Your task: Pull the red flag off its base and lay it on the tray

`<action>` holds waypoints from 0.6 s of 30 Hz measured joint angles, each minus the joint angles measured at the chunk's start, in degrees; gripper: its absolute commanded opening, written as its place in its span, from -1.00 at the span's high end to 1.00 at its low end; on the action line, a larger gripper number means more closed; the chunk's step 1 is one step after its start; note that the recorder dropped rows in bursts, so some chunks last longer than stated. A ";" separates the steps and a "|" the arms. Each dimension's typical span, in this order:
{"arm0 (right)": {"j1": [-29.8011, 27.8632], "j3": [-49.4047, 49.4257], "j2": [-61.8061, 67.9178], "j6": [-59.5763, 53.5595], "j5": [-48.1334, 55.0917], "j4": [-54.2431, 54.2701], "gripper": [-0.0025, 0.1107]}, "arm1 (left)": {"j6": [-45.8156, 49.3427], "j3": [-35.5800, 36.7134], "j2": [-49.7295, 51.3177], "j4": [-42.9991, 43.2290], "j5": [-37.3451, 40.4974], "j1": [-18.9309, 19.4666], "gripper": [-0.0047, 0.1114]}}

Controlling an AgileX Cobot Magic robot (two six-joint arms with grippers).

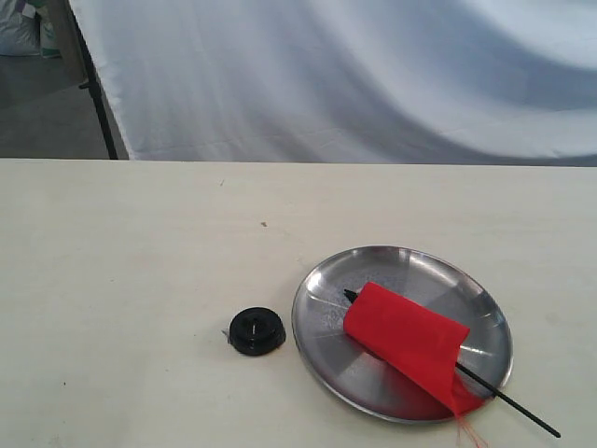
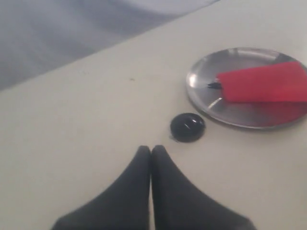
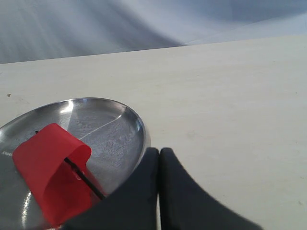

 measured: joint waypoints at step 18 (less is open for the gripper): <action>0.00 0.00 0.00 0.00 0.00 0.00 0.96 | 0.22 2.40 -0.11 -17.90 1.65 0.00 0.92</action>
